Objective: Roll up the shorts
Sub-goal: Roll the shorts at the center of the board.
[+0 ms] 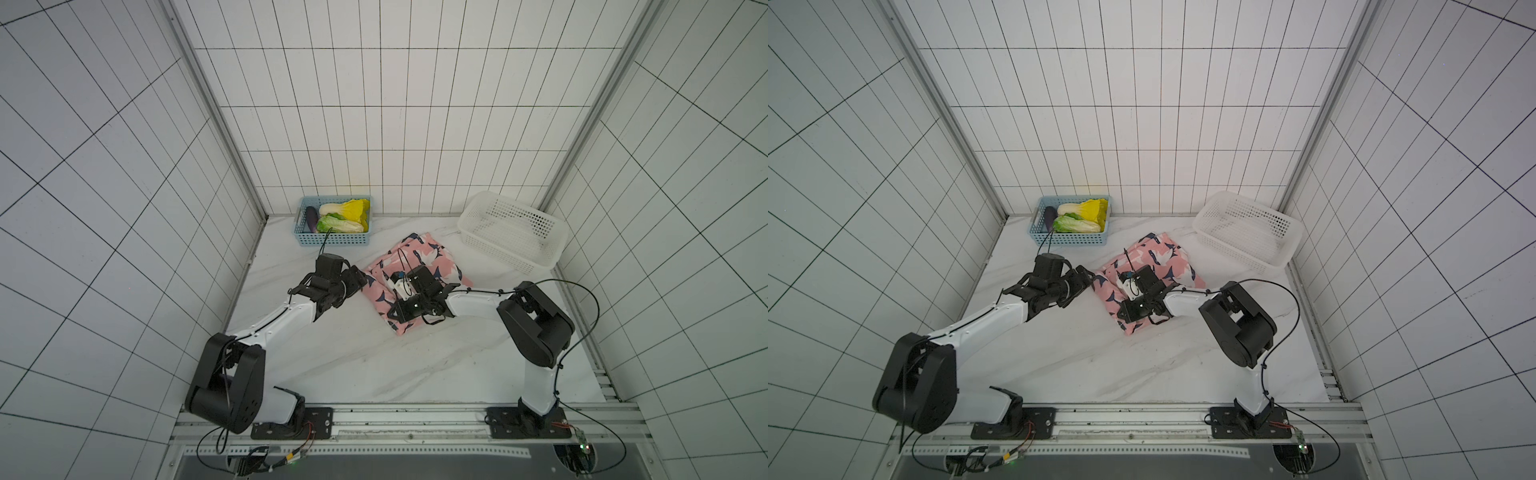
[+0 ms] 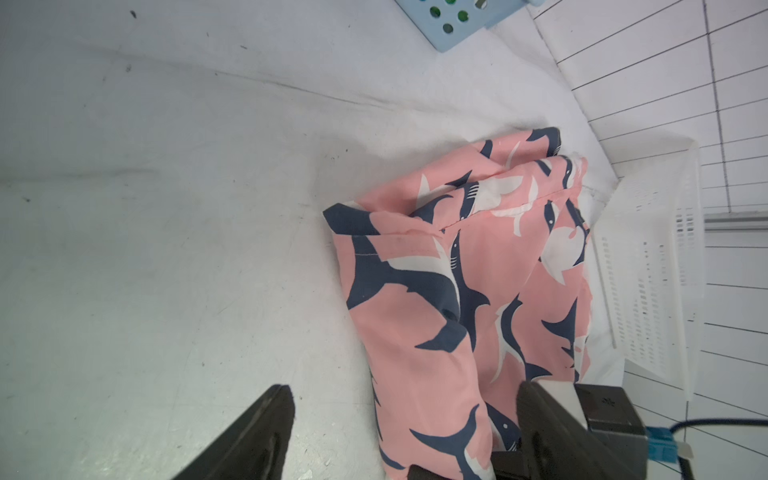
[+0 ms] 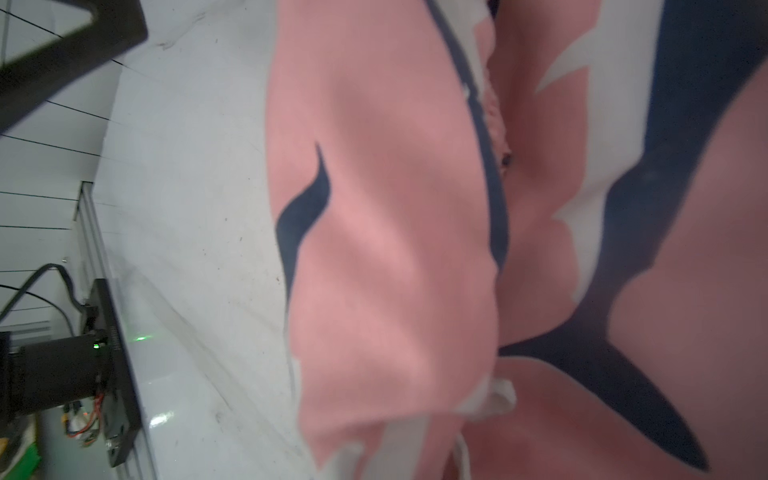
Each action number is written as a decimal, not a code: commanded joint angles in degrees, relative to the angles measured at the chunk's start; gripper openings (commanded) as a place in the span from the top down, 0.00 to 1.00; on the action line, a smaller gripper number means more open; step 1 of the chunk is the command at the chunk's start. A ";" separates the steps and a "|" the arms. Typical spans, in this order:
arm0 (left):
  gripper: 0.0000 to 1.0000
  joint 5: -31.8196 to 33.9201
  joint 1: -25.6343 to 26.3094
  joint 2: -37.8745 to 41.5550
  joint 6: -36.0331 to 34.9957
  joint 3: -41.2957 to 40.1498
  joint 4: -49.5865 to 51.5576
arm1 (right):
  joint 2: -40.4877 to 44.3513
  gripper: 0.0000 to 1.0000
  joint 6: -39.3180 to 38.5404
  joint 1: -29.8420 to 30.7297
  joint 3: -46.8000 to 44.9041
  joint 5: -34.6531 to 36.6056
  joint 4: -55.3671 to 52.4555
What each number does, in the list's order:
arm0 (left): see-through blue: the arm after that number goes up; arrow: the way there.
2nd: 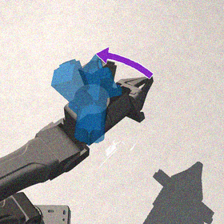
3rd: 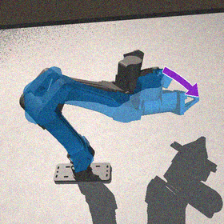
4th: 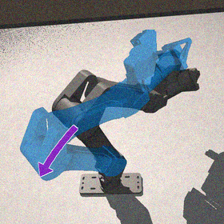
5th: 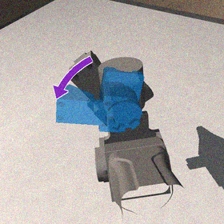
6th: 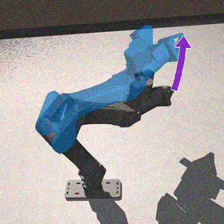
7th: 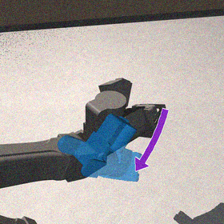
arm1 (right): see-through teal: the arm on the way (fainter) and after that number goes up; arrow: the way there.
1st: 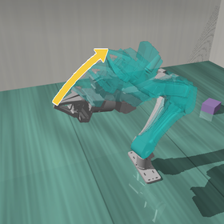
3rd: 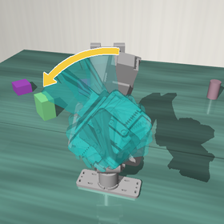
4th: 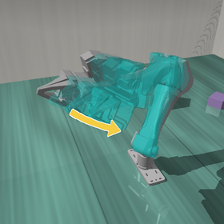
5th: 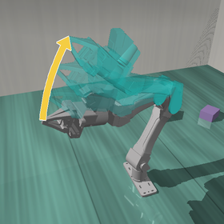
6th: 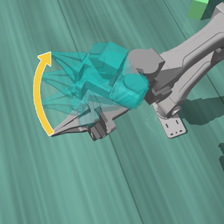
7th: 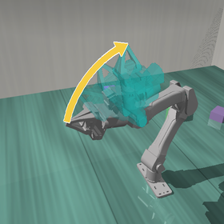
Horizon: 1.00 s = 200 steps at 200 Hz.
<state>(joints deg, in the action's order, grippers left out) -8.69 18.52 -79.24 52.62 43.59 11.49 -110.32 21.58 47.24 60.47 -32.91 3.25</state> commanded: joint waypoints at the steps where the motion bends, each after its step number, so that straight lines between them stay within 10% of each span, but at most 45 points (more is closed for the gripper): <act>1: 0.10 -4.04 -0.75 -2.41 0.85 -5.14 -12.17 | -2.88 1.00 7.34 -0.76 -3.31 -10.06 7.30; 118: 0.18 -12.29 -0.57 -23.48 6.14 -3.78 -39.65 | -8.21 1.00 17.26 -4.86 -7.55 -15.63 20.83; 143: 0.38 -15.29 -0.95 -27.27 8.67 -2.59 -43.22 | -7.42 1.00 17.03 -5.16 -7.67 -15.99 19.86; 167: 0.75 -15.67 -0.97 -27.57 8.67 -1.26 -42.35 | -5.43 0.85 13.68 -5.21 -6.73 -14.57 13.66; 200: 1.00 -17.02 -0.71 -25.64 7.23 -0.16 -40.92 | 2.25 0.65 5.01 -5.13 -5.77 -7.76 -1.30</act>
<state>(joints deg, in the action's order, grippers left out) -24.25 17.76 -106.37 60.40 41.36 -29.04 -113.23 34.24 42.35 54.52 -46.50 17.34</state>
